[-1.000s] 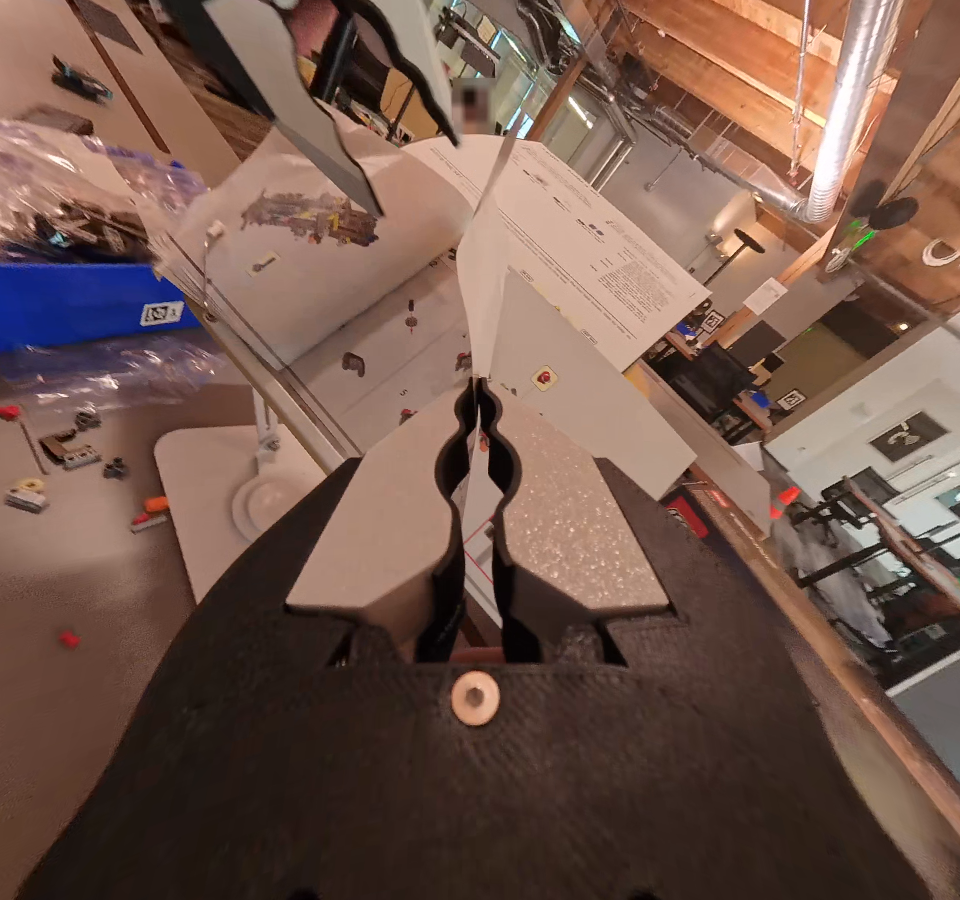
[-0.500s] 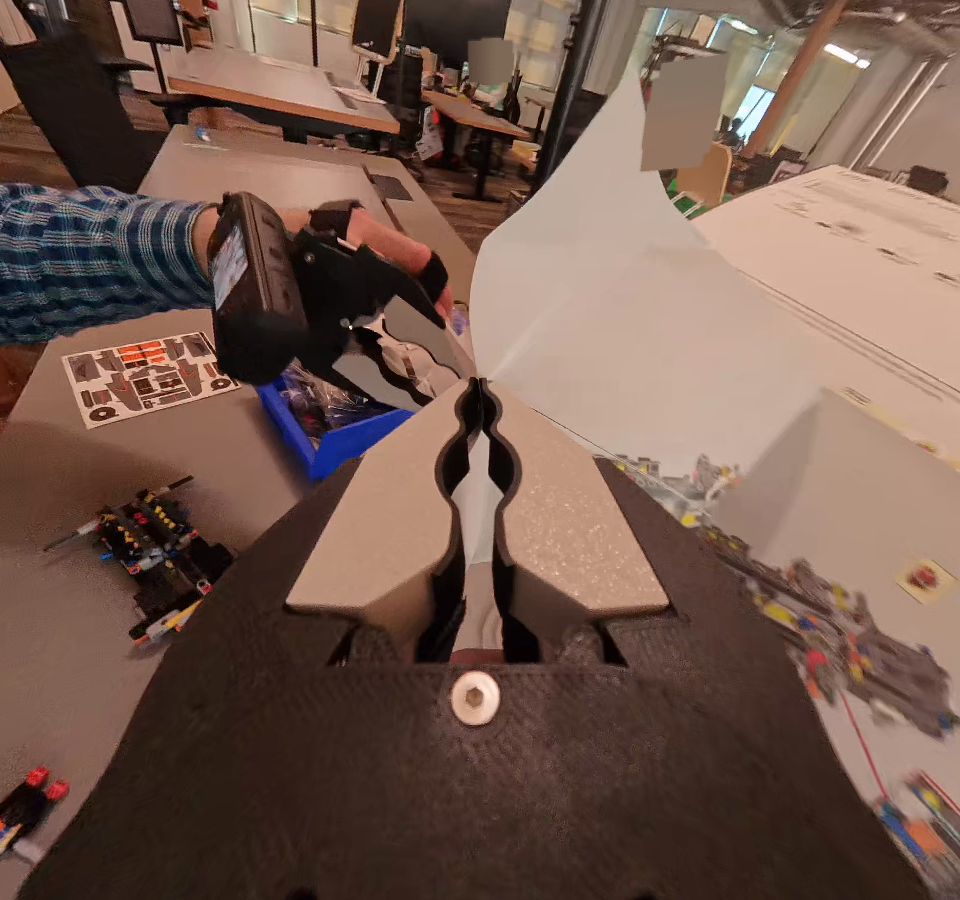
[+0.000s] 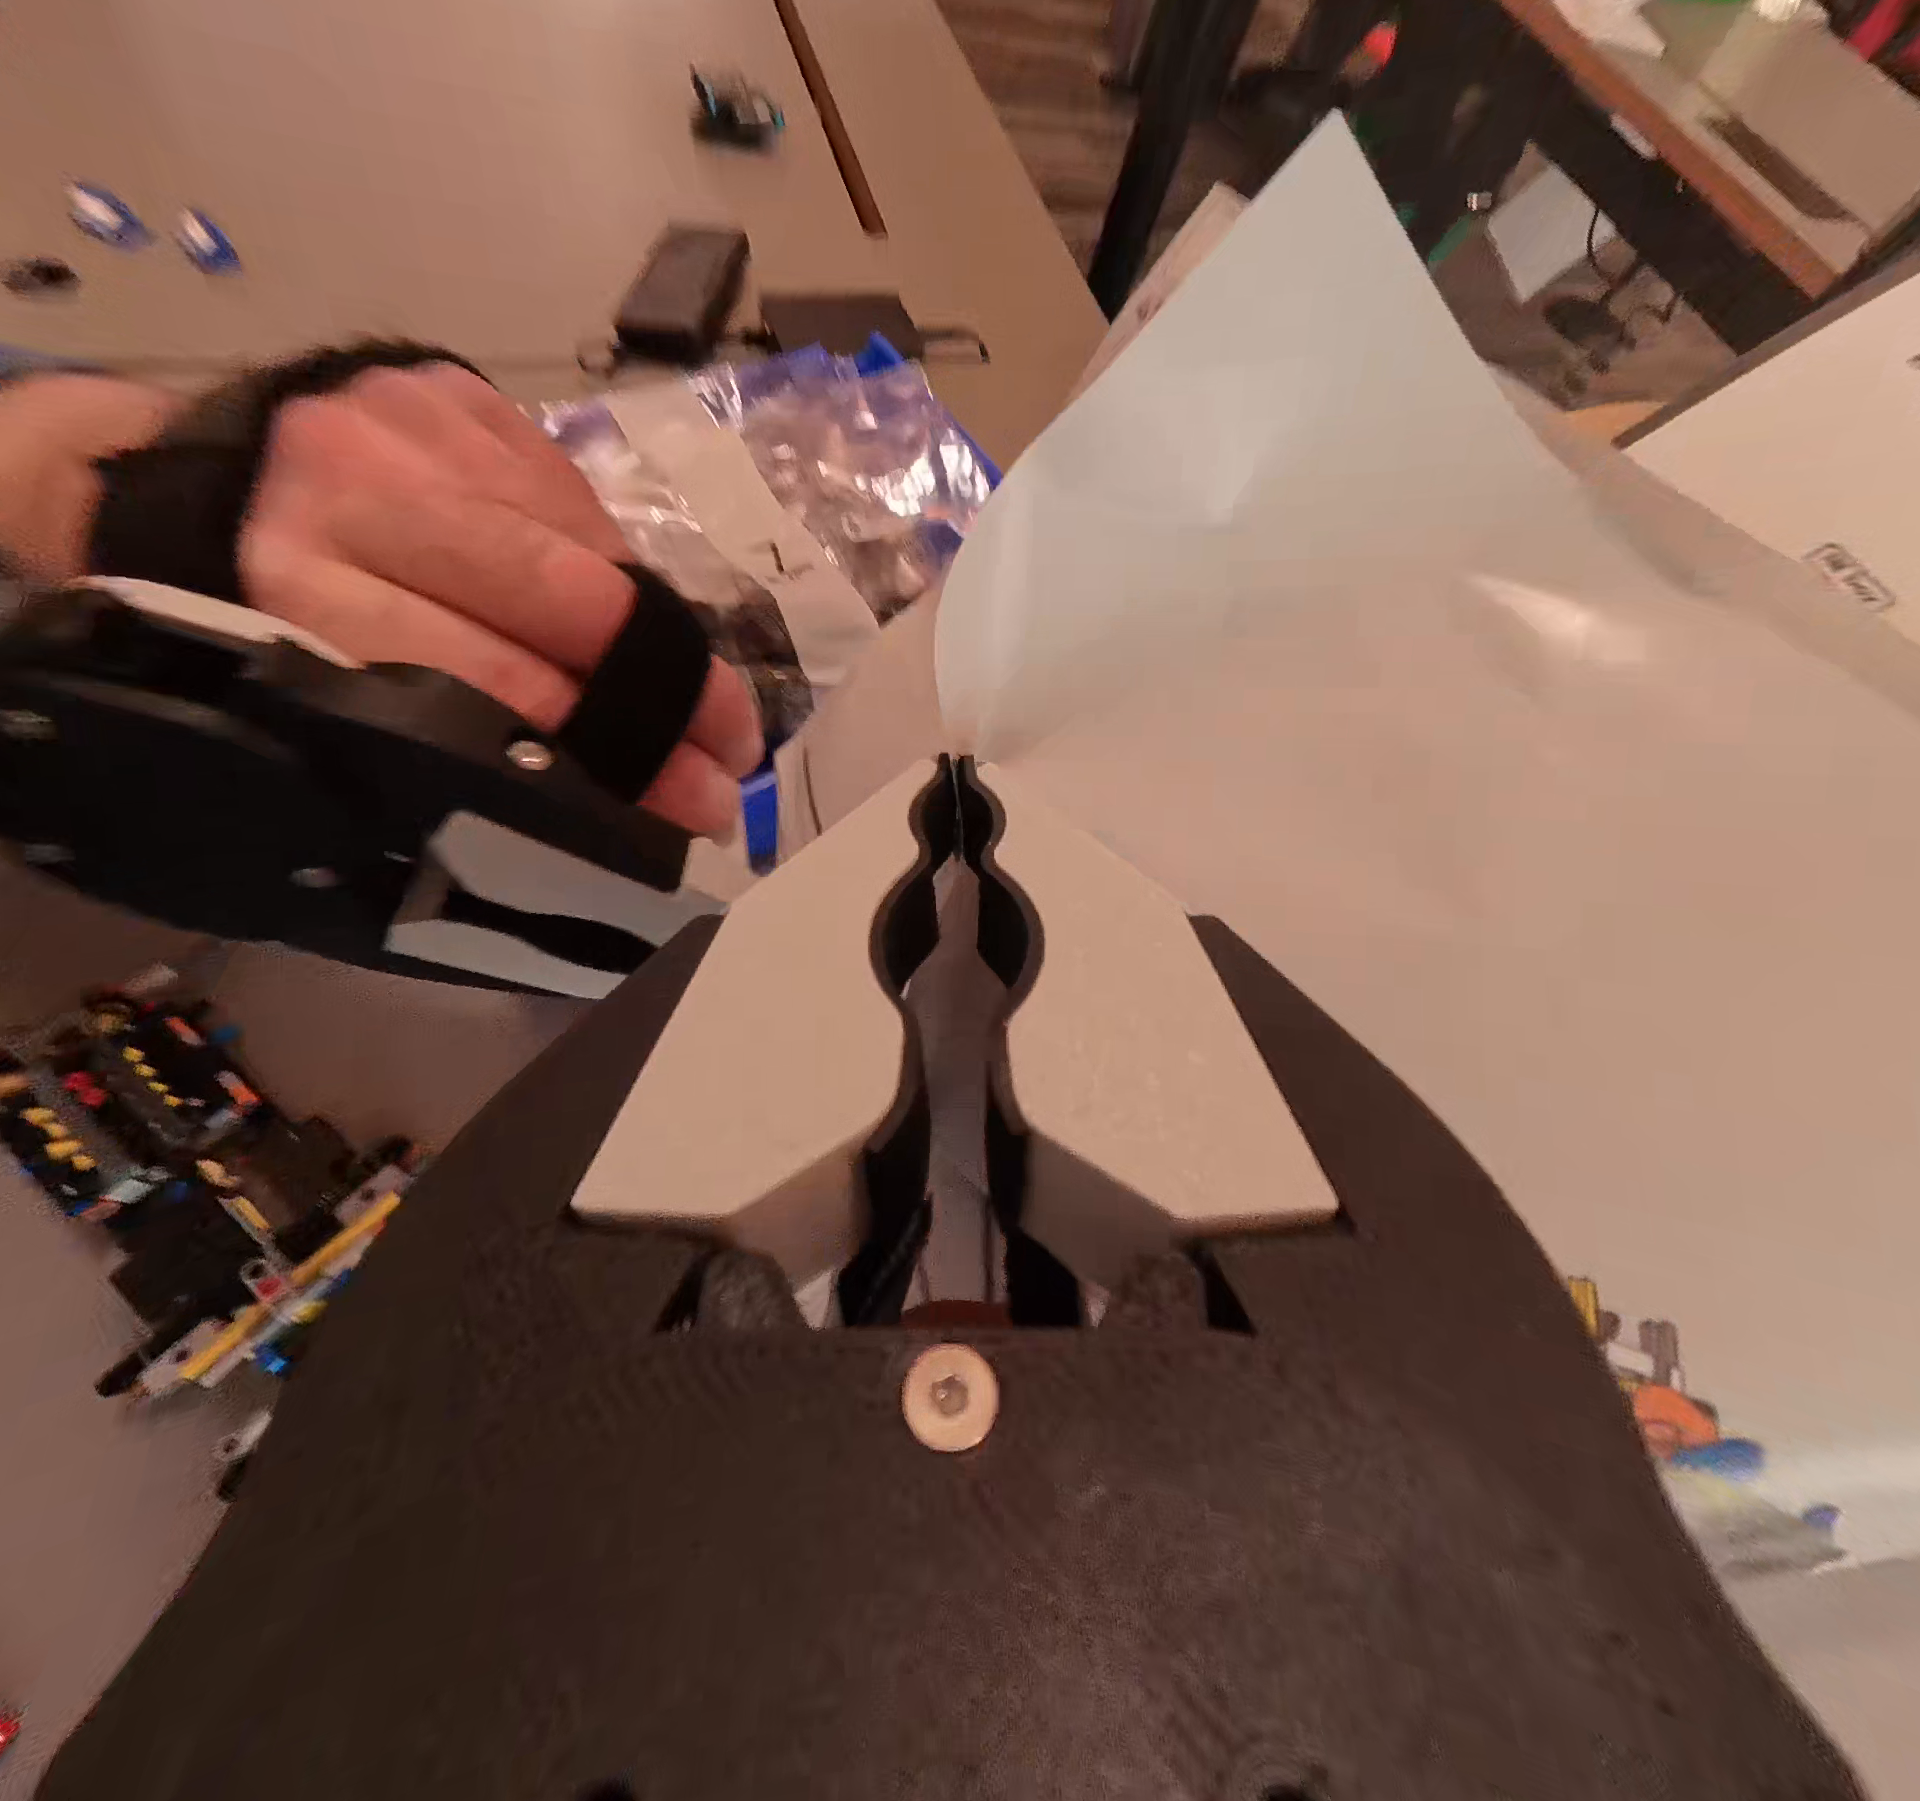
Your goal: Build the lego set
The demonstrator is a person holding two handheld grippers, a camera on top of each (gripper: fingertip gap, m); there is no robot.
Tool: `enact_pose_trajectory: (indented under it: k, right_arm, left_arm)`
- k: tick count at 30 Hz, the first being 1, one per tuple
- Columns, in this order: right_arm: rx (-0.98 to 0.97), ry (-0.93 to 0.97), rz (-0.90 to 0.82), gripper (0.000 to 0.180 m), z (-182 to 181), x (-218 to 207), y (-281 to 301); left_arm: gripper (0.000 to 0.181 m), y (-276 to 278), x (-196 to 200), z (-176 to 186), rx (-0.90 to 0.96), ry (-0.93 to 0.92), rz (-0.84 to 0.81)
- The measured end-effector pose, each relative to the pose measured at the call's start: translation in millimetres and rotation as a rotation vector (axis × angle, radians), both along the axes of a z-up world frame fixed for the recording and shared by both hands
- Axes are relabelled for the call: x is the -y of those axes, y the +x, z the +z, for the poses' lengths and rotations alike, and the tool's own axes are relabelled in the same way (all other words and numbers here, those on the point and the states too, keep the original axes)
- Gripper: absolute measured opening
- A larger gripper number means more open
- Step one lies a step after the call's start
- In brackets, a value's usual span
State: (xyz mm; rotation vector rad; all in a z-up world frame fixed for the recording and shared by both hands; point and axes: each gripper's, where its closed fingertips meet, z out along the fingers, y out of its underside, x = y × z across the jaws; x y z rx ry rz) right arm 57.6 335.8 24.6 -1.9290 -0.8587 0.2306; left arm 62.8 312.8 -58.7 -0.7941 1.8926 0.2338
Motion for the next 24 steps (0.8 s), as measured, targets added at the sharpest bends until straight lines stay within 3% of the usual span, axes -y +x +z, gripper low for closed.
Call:
enact_pose_trajectory:
  k: [1, 5, 8, 10, 15, 18, 20, 22, 24]
  right_arm:
    - [0.046, -0.024, -0.004, 0.016, -8.5, -4.0, -1.6]
    - [0.042, -0.115, 0.105, 0.043, -22.5, 6.4, -26.3]
    - [-0.054, -0.104, 0.195, 0.054, -4.0, 30.6, -34.1]
    - [-0.111, -0.077, 0.241, 0.072, 13.8, 50.0, -32.8]
    - [-0.308, 0.073, 0.381, 0.067, 72.0, 113.1, -16.8]
    - [-0.427, 0.307, 0.262, 0.057, 111.1, 133.3, 38.6]
    - [-0.484, 0.416, 0.013, 0.064, 120.6, 132.8, 110.4]
    - [-0.299, 0.321, -0.255, 0.060, 72.3, 121.1, 183.9]
    - [-0.189, 0.133, -0.321, 0.053, 16.8, 115.5, 217.9]
  left_arm:
    - [0.000, -0.6, 1.1, 0.4, 0.016, 0.002, 0.004]
    - [0.000, -1.9, 4.4, -2.5, 0.055, 0.000, 0.010]
    - [0.000, -1.9, 5.6, -3.3, 0.077, -0.006, 0.015]
    - [0.000, -2.1, 6.7, -4.6, 0.083, -0.015, 0.018]
    - [0.000, -1.2, 6.1, -4.8, 0.094, -0.021, 0.020]
    - [0.000, -0.9, 6.9, -4.5, 0.098, -0.032, 0.023]
    - [0.000, -0.7, 6.8, -4.6, 0.096, -0.023, 0.022]
    - [0.000, -0.1, 6.9, -5.0, 0.091, -0.034, 0.024]
    - [0.000, 0.5, 6.0, -4.8, 0.080, -0.034, 0.024]
